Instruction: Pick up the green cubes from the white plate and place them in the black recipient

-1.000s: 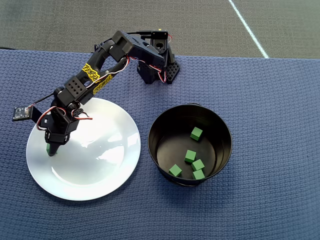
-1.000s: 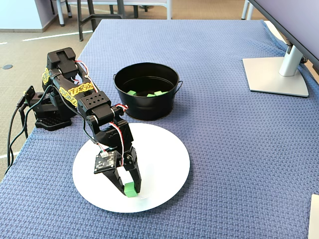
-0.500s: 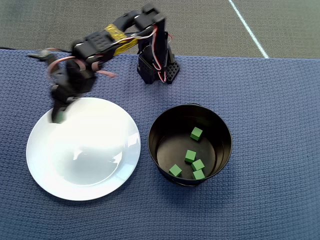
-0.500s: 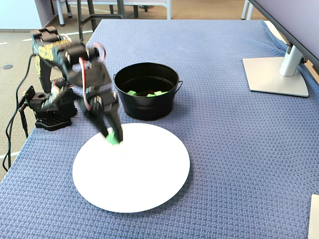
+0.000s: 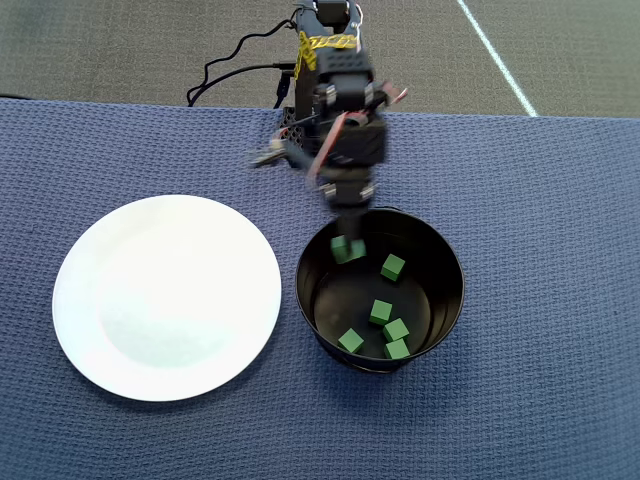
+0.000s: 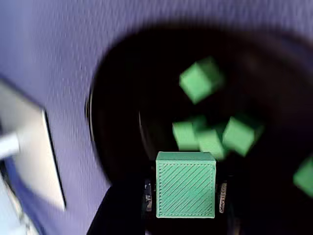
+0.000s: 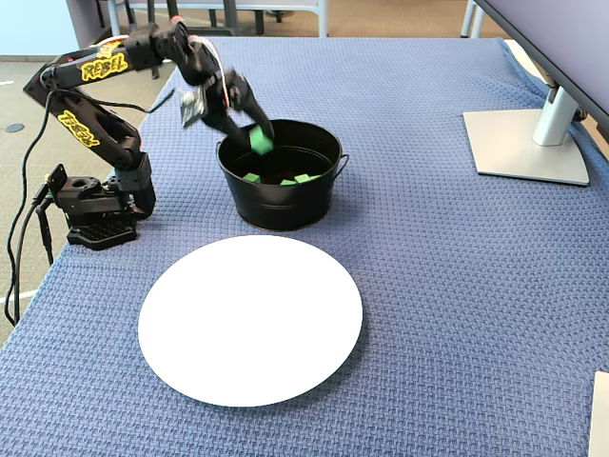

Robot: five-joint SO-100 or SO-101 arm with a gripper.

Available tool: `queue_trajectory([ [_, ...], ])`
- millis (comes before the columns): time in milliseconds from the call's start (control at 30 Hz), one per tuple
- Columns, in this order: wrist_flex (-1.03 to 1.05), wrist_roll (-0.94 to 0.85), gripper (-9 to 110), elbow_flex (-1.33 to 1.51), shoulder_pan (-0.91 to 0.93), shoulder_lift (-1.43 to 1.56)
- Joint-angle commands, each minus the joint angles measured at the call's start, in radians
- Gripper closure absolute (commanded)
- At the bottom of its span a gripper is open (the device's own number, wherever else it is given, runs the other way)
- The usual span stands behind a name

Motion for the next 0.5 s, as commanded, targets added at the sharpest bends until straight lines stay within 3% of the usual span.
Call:
queue_trajectory([
  [0,0.031,0.051,102,0.009,-0.109,0.091],
  [167,-0.005,0.015,102,0.091,-0.081,0.091],
  [300,-0.028,-0.025,76,0.12,-0.041,0.083],
  [467,-0.04,-0.057,73,0.118,0.003,0.115],
])
